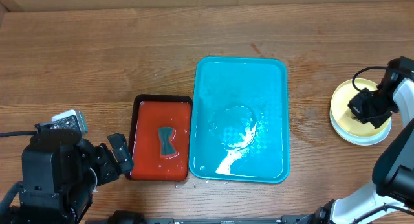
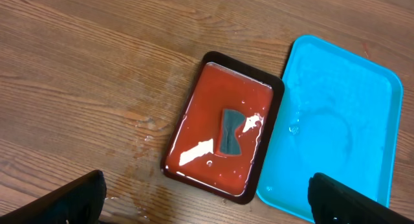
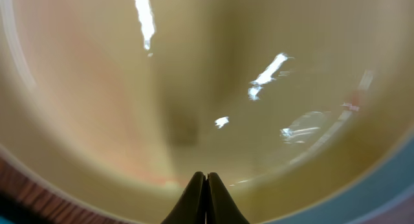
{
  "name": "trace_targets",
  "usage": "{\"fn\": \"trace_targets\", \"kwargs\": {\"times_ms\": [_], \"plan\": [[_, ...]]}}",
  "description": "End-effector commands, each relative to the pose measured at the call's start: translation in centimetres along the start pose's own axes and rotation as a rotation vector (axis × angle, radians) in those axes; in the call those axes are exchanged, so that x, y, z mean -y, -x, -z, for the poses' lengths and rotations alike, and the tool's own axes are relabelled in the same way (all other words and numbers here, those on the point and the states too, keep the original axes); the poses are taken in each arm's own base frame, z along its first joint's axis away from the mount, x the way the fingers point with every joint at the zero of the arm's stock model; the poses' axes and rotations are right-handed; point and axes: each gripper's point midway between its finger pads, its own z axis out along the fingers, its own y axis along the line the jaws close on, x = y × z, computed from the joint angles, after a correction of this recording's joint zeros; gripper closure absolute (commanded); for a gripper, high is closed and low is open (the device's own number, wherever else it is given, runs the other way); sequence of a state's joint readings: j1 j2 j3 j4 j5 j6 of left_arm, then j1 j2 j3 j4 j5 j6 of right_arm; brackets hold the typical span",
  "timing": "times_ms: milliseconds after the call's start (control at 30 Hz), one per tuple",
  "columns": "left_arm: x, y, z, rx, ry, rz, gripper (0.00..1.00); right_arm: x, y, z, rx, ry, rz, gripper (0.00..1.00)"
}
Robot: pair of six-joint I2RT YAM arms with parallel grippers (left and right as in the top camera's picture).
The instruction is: Clean dirty plates on tray and stack at the side
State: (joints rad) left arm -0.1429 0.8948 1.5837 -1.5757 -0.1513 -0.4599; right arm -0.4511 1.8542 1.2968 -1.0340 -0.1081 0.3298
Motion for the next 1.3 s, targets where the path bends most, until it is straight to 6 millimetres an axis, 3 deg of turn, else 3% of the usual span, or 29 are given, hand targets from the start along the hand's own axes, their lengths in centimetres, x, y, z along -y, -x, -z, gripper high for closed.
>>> {"fn": "trace_targets", "kwargs": {"times_ms": [0,267,467,567,733,833,933,1067,1100,1133,1167,1200,1267], "plan": [[-0.2,0.3,0.1,0.013,0.011,-0.015,0.0,-3.0,0.5,2.2,0.032,0.163,0.107,0.96],[-0.2,0.3,0.1,0.013,0.011,-0.014,0.0,-0.5,2.2,0.2,0.14,-0.001,0.091,0.96],[-0.2,0.3,0.1,0.013,0.011,-0.015,0.0,2.5,-0.5,-3.3,0.09,-0.093,-0.013,0.96],[-0.2,0.3,0.1,0.013,0.011,-0.014,0.0,2.6,-1.2,-2.8,0.059,-0.099,-0.041,0.96],[-0.2,0.3,0.1,0.013,0.011,-0.014,0.0,1.5,-0.6,1.8,0.097,-0.072,-0.047,0.96],[-0.2,0.3,0.1,0.013,0.011,-0.014,0.0,-1.5,-1.6,5.8,0.126,0.041,0.057,0.96],[-0.2,0.3,0.1,0.013,0.011,-0.014,0.0,-5.7,-4.9,9.9,0.132,0.209,0.226,0.96],[-0.2,0.3,0.1,0.013,0.011,-0.014,0.0,-10.0,-11.2,15.2,0.179,0.387,0.442,0.94],[-0.2,0.3,0.1,0.013,0.011,-0.015,0.0,-11.0,-12.9,16.5,0.197,0.429,0.498,0.9],[-0.2,0.3,0.1,0.013,0.011,-0.015,0.0,-11.7,-14.4,17.5,0.209,0.469,0.547,0.75],[-0.2,0.3,0.1,0.013,0.011,-0.014,0.0,-12.6,-16.4,18.8,0.216,0.526,0.601,0.33],[-0.2,0.3,0.1,0.013,0.011,-0.015,0.0,-13.4,-18.2,20.1,0.226,0.585,0.659,0.0],[-0.2,0.3,0.1,0.013,0.011,-0.014,0.0,-14.4,-21.4,22.1,0.23,0.683,0.763,0.0]]}}
